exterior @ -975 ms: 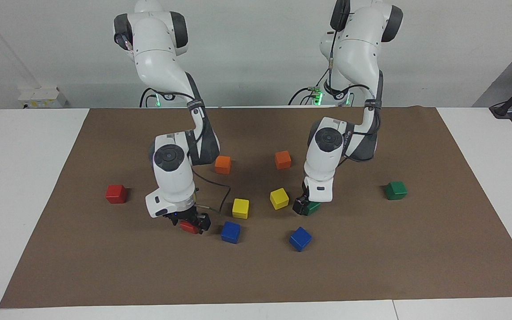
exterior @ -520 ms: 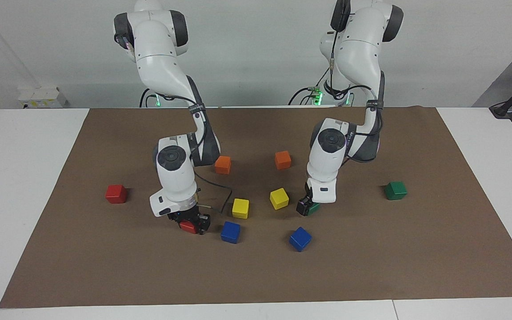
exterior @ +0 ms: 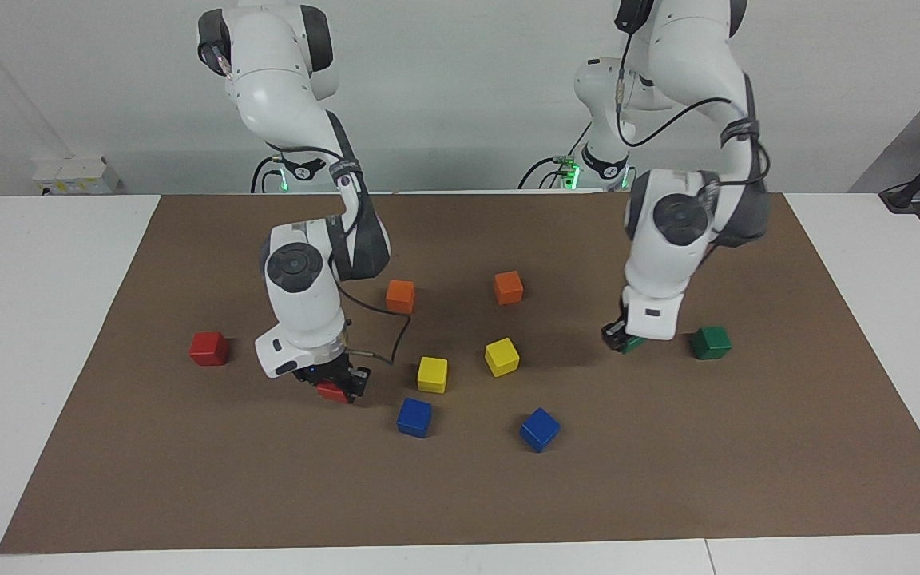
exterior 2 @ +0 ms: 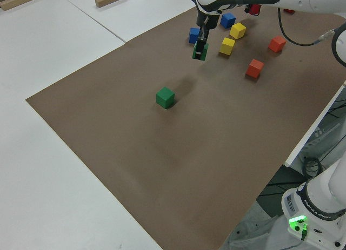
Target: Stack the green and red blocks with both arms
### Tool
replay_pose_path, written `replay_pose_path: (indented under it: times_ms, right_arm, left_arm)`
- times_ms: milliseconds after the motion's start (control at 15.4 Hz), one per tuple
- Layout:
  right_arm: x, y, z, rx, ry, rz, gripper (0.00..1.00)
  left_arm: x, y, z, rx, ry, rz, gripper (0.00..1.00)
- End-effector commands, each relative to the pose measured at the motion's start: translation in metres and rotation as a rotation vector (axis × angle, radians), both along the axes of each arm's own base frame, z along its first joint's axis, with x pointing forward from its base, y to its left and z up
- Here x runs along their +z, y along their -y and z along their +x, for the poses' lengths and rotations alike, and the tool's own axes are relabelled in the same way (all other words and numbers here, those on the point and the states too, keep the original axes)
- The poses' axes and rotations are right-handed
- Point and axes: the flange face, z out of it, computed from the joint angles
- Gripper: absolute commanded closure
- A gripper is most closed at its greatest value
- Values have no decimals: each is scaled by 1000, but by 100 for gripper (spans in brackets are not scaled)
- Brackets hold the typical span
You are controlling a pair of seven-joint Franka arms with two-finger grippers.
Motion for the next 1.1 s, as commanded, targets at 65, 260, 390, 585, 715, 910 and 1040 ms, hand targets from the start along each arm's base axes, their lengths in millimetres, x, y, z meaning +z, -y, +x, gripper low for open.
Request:
replay_pose_path:
  times_ms: [65,260,390,585,715,910,1040]
  right_arm:
    - [67,82,-45,139,-45,21,100]
    - [71,152,-82,223,-44,33,100]
    - [59,193,-95,278,-9,25,100]
    - [33,223,-102,291,56,-1,100]
    - [9,234,-98,269,41,-4,100]
    - [-1,235,-96,263,45,-8,100]
    - [-9,236,-93,263,55,-14,100]
  left_arm:
    - [-5,-98,-6,-221,-35,-96,100]
    - [-16,-123,-4,-363,-40,-111,100]
    - [-28,-126,-4,-406,-24,-110,100]
    - [-41,-144,-8,-410,-22,-112,100]
    - [-45,-147,-6,-438,-12,-111,100]
    - [-53,-155,-5,-421,-16,-113,100]
    - [-56,-155,-5,-421,-17,-113,100]
